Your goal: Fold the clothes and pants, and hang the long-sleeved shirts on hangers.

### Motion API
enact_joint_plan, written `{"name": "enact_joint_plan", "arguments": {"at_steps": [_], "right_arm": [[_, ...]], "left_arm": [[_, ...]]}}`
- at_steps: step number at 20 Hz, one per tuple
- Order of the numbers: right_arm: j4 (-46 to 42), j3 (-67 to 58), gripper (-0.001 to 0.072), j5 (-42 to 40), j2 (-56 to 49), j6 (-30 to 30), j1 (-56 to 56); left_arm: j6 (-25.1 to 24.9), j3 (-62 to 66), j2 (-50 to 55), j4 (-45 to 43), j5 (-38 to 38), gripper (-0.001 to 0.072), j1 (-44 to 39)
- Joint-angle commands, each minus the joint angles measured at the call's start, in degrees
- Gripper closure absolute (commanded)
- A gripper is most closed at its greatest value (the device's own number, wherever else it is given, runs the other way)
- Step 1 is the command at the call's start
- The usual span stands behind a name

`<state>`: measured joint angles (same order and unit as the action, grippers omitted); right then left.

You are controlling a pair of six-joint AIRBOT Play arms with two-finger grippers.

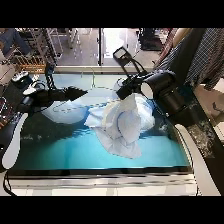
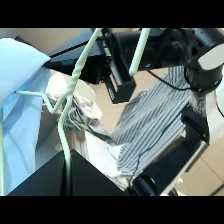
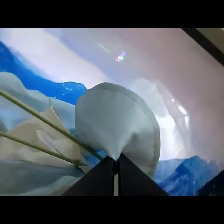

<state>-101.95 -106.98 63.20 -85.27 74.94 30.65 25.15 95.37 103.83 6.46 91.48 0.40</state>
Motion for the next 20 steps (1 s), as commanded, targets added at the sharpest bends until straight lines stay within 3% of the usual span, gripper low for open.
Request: {"name": "enact_joint_plan", "arguments": {"at_steps": [1, 6, 8, 10, 12, 16, 20], "right_arm": [[5.1, -1.5, 0.0698, 0.0, 1.4, -16.9, 2.2], [12.5, -3.8, 0.0698, 2.1, 2.0, -22.0, 4.7], [13.3, -3.8, 0.0698, 5.6, 2.0, -22.0, 5.1], [11.5, -3.7, 0.0698, 7.7, 2.0, -19.6, 4.6], [6.8, -3.7, 0.0698, 7.8, 2.0, -15.5, 4.2], [6.2, -3.7, 0.0698, 7.8, 2.0, -9.1, 1.5], [7.5, -3.7, 0.0698, 7.1, 2.0, -8.6, 0.8]], "left_arm": [[0.2, 0.0, 0.0, -1.3, 3.5, 0.0695, 0.0], [-0.8, 0.0, 0.0, -1.0, 2.2, 0.0695, 0.1], [-6.3, 0.1, 0.0, 2.9, 2.1, 0.0697, 0.3], [-6.8, 0.2, 0.0, 7.8, 1.2, 0.0696, 1.2], [-8.5, 0.3, -0.1, 8.2, 0.4, 0.0696, 2.7], [-11.1, 0.3, -0.1, 8.2, 0.2, 0.0696, 5.6], [-12.4, 0.2, -0.1, 8.1, 0.0, 0.0696, 5.6]]}}
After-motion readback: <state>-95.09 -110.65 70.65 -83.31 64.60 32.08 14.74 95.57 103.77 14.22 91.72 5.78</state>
